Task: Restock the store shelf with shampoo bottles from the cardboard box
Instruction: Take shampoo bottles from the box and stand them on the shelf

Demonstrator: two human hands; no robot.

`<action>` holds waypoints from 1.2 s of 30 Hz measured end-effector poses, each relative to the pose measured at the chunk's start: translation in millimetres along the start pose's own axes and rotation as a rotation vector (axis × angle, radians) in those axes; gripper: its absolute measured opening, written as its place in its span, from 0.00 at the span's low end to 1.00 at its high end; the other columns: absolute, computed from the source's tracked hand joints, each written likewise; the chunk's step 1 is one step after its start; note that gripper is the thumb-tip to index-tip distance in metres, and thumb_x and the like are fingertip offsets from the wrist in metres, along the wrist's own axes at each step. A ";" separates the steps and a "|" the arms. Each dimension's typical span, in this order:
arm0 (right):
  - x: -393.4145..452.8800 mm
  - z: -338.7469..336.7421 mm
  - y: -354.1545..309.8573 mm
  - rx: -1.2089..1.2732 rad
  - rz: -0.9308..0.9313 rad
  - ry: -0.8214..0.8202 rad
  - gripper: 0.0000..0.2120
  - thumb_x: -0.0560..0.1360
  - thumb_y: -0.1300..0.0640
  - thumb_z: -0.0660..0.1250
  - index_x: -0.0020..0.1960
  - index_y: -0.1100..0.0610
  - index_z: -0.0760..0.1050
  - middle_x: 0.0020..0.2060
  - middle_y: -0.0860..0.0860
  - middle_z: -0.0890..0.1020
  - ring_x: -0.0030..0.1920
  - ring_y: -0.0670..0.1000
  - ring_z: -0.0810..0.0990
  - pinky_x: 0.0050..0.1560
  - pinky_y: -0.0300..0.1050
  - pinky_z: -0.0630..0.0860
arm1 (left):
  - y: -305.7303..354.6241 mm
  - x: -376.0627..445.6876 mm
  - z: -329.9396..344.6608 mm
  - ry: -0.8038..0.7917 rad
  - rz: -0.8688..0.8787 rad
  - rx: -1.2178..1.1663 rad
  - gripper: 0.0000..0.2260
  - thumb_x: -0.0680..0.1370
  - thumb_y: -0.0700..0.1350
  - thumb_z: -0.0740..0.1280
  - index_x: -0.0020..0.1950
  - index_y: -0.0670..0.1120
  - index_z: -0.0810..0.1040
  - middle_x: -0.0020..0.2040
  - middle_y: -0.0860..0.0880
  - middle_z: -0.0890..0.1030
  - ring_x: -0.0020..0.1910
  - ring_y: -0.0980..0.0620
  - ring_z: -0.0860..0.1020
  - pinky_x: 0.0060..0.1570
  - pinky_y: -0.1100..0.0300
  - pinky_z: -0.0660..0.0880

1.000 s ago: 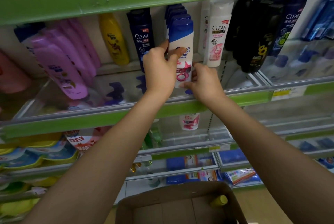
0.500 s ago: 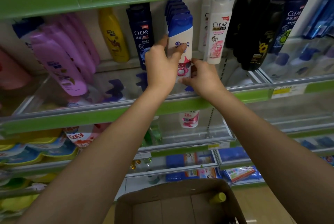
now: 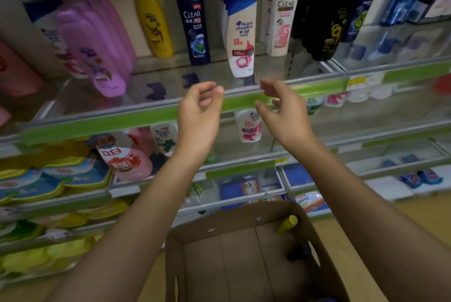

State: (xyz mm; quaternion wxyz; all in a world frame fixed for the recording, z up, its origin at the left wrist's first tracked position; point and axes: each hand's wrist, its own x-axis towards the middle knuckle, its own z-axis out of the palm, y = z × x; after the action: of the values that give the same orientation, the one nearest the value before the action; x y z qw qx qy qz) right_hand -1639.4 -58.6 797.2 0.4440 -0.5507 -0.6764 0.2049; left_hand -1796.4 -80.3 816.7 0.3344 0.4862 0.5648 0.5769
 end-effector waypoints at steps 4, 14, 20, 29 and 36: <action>-54.4 8.9 4.6 -0.005 0.073 -0.015 0.21 0.75 0.60 0.68 0.67 0.56 0.72 0.60 0.50 0.79 0.59 0.48 0.78 0.59 0.46 0.76 | -25.2 -44.3 -19.5 -0.112 -0.090 0.007 0.05 0.78 0.45 0.67 0.53 0.50 0.77 0.50 0.49 0.80 0.52 0.52 0.79 0.60 0.49 0.75; -191.3 27.0 41.9 0.061 0.341 -0.067 0.20 0.75 0.60 0.69 0.66 0.57 0.73 0.60 0.50 0.79 0.58 0.47 0.78 0.61 0.49 0.76 | -107.7 -148.0 -50.5 -0.274 -0.320 0.130 0.05 0.77 0.45 0.67 0.52 0.47 0.77 0.46 0.50 0.80 0.51 0.51 0.79 0.58 0.50 0.76; -235.1 17.8 88.0 0.067 0.523 -0.058 0.18 0.76 0.60 0.68 0.66 0.55 0.74 0.57 0.46 0.79 0.57 0.45 0.78 0.61 0.46 0.76 | -161.8 -184.2 -28.5 -0.390 -0.473 0.196 0.09 0.78 0.45 0.67 0.56 0.44 0.78 0.52 0.46 0.81 0.52 0.51 0.79 0.57 0.55 0.75; -249.8 7.5 173.4 0.053 0.738 -0.148 0.16 0.77 0.61 0.67 0.65 0.56 0.74 0.54 0.46 0.79 0.54 0.44 0.76 0.42 0.25 0.71 | -241.8 -200.3 50.1 -0.402 -0.678 0.248 0.02 0.77 0.44 0.67 0.49 0.49 0.77 0.45 0.50 0.79 0.47 0.53 0.76 0.44 0.63 0.71; -236.0 -0.8 244.1 0.021 0.776 -0.162 0.13 0.78 0.58 0.65 0.63 0.53 0.75 0.54 0.44 0.79 0.55 0.43 0.77 0.52 0.35 0.76 | -295.2 -196.7 118.6 -0.402 -0.788 0.301 0.09 0.78 0.43 0.66 0.57 0.42 0.77 0.45 0.51 0.78 0.45 0.55 0.75 0.41 0.69 0.70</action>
State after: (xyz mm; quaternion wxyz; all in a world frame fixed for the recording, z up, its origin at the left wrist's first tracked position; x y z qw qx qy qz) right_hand -1501.4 -202.0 522.1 0.2844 -0.7430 -0.4485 0.4073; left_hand -1673.6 -184.7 479.1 0.5565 0.3797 0.7080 0.2118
